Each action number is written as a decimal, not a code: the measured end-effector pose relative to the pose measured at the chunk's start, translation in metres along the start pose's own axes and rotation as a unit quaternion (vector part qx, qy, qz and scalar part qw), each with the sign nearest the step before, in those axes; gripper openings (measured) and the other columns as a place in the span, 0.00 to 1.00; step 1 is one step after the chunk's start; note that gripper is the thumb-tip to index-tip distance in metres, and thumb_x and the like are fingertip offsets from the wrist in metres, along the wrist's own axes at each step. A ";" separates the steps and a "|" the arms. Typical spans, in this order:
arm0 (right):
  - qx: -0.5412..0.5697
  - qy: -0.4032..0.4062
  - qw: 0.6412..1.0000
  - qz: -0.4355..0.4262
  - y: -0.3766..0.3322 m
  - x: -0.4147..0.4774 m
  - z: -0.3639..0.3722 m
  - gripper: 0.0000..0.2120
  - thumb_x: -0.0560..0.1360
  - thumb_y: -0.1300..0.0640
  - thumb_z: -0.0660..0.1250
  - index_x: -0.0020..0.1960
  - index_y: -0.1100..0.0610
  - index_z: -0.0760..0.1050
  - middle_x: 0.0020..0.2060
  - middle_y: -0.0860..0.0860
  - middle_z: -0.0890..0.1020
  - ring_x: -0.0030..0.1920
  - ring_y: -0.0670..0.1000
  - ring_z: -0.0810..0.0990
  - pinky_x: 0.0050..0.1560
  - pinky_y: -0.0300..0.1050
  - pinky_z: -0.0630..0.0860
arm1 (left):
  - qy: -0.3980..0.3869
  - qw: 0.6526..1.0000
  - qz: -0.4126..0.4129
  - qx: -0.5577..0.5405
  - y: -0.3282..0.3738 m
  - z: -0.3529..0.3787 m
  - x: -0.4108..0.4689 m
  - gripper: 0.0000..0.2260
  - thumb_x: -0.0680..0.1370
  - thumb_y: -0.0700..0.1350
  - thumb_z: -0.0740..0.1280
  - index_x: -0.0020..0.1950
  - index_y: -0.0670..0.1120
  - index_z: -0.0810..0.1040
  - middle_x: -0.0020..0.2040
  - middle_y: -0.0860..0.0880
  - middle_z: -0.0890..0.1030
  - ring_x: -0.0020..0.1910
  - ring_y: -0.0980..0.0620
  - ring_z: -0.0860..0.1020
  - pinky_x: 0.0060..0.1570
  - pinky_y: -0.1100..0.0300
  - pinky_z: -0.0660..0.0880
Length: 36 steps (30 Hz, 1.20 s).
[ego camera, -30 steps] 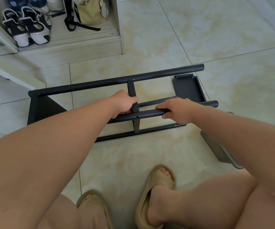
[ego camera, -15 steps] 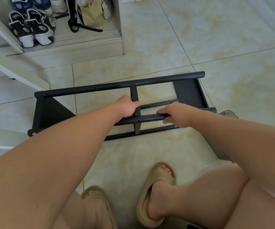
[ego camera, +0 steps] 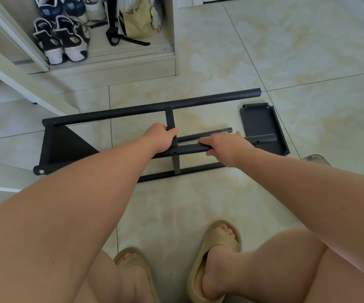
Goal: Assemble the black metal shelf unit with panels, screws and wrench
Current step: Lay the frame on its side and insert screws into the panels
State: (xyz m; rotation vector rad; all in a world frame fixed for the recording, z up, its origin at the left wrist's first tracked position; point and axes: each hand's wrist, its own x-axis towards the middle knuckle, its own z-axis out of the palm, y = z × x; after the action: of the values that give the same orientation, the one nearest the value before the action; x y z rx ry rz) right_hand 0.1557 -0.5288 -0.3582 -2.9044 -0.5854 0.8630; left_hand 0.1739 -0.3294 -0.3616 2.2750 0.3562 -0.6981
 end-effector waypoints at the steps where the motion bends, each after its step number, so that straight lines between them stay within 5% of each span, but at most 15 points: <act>1: -0.010 0.008 1.000 0.009 -0.001 0.001 0.001 0.13 0.84 0.59 0.60 0.67 0.48 0.69 0.52 0.51 0.78 0.54 0.56 0.76 0.70 0.73 0.61 | 0.004 1.000 0.002 0.008 0.001 0.000 0.000 0.15 0.84 0.51 0.58 0.49 0.41 0.76 0.43 0.45 0.75 0.42 0.47 0.73 0.44 0.55 0.67; 8: -0.043 0.048 0.997 0.029 -0.005 -0.013 0.008 0.23 0.85 0.54 0.58 0.79 0.47 0.58 0.67 0.52 0.74 0.71 0.58 0.69 0.75 0.73 0.52 | -0.026 0.996 -0.003 0.083 0.001 -0.012 -0.012 0.18 0.84 0.49 0.57 0.61 0.37 0.78 0.54 0.41 0.78 0.53 0.42 0.76 0.53 0.54 0.71; 14: -0.056 0.063 0.996 0.040 0.008 -0.053 -0.005 0.28 0.85 0.45 0.55 0.82 0.47 0.50 0.80 0.52 0.58 0.80 0.57 0.52 0.76 0.71 0.49 | -0.043 0.969 0.040 0.239 0.033 -0.034 -0.046 0.22 0.84 0.50 0.57 0.75 0.39 0.66 0.72 0.40 0.71 0.69 0.41 0.71 0.62 0.53 0.68; 18: -0.069 0.105 0.989 0.082 0.016 -0.086 0.000 0.30 0.85 0.43 0.54 0.82 0.46 0.46 0.82 0.52 0.50 0.81 0.57 0.45 0.77 0.71 0.47 | -0.016 0.965 0.145 0.217 0.049 -0.032 -0.065 0.22 0.83 0.50 0.59 0.76 0.46 0.66 0.72 0.45 0.72 0.68 0.45 0.72 0.65 0.54 0.69; 24: -0.106 0.075 0.984 0.125 0.057 -0.134 0.020 0.32 0.85 0.41 0.52 0.82 0.44 0.41 0.82 0.51 0.45 0.82 0.56 0.43 0.78 0.67 0.48 | -0.080 0.952 0.246 0.162 0.063 0.027 -0.087 0.13 0.82 0.49 0.61 0.65 0.49 0.76 0.56 0.51 0.79 0.51 0.51 0.76 0.50 0.59 0.70; 29: -0.134 0.018 0.984 0.118 0.123 -0.165 0.027 0.30 0.85 0.43 0.51 0.82 0.43 0.41 0.82 0.50 0.46 0.82 0.55 0.44 0.79 0.61 0.48 | -0.143 0.920 0.272 0.242 0.082 0.091 -0.079 0.13 0.82 0.51 0.62 0.64 0.49 0.76 0.57 0.52 0.78 0.54 0.49 0.76 0.57 0.55 0.73; 36: -0.114 -0.078 0.980 0.141 0.214 -0.168 0.067 0.28 0.85 0.42 0.52 0.81 0.40 0.45 0.81 0.45 0.54 0.80 0.53 0.52 0.74 0.55 0.62 | -0.198 0.917 0.233 0.256 0.101 0.169 -0.047 0.16 0.82 0.54 0.62 0.68 0.52 0.73 0.61 0.52 0.78 0.55 0.50 0.77 0.56 0.54 0.74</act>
State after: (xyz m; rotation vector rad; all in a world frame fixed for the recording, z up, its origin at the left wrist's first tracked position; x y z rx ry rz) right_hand 0.0625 -0.7931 -0.3620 -3.2017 -0.3011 1.1335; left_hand 0.1161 -0.5222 -0.3785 2.4660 -0.6142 -1.0507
